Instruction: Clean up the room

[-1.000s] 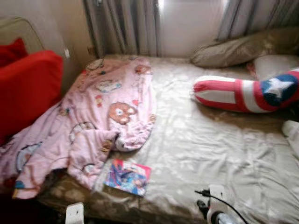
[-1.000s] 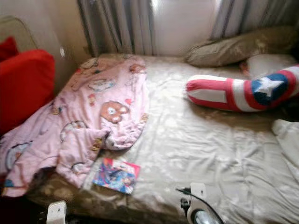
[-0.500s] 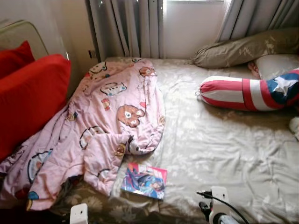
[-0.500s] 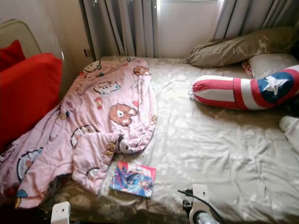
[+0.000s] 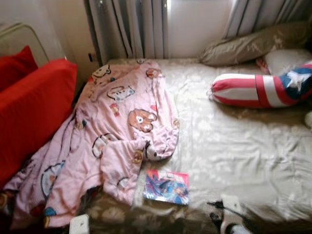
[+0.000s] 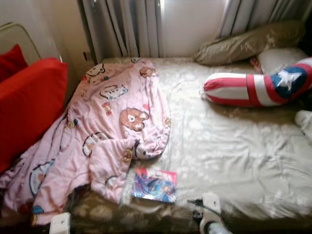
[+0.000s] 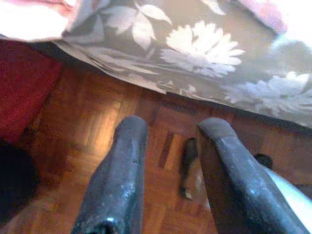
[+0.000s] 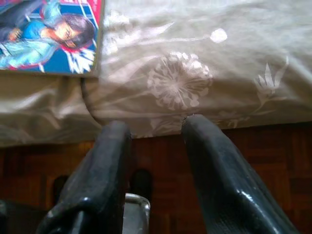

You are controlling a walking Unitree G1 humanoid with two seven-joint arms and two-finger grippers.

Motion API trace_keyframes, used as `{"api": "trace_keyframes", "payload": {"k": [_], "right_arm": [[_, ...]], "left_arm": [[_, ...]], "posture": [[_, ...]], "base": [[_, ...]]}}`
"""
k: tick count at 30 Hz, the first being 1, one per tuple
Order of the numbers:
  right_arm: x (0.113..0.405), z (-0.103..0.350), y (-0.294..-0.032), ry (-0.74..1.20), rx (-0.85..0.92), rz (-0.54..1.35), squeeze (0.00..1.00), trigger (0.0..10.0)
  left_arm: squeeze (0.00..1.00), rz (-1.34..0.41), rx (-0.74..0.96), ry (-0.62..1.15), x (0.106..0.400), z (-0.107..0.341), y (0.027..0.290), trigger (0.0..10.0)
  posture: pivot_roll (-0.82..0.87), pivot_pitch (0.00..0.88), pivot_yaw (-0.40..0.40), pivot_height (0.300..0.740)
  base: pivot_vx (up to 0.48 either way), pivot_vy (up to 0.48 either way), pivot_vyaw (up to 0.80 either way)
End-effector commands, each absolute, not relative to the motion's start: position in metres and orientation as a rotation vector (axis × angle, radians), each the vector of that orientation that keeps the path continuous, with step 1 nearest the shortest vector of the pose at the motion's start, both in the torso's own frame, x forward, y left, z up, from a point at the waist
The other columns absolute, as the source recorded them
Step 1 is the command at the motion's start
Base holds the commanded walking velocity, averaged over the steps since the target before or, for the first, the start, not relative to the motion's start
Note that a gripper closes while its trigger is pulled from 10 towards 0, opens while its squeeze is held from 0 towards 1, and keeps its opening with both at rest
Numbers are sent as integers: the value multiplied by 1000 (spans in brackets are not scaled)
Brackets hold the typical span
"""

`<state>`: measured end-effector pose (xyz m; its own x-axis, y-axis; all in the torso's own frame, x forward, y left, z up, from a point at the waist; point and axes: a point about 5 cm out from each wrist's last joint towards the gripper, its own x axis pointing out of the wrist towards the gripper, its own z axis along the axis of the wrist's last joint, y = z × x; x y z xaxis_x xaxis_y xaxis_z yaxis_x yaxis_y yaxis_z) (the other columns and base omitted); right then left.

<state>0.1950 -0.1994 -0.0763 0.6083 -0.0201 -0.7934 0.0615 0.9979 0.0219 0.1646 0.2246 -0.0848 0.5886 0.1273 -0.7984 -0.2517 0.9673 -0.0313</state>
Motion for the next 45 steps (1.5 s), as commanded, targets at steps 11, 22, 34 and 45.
{"api": "trace_keyframes", "payload": {"k": [11,22,34,45], "right_arm": [[201,-74,-193,898,60,-36,0,10000],[203,-73,-194,893,59,-39,0,10000],[206,-71,-194,869,52,-28,0,10000],[216,-64,-192,787,81,-23,0,10000]], "left_arm": [[0,231,-134,920,164,-85,226,10000],[0,206,-127,902,176,-82,217,10000],[0,203,-132,895,176,-82,211,10000],[0,183,-122,878,183,-79,213,10000]], "posture": [[8,0,16,740],[10,0,8,740],[0,0,13,740],[-20,0,25,740]], "base": [[0,0,0],[0,0,0],[0,-191,172],[0,0,0]]}}
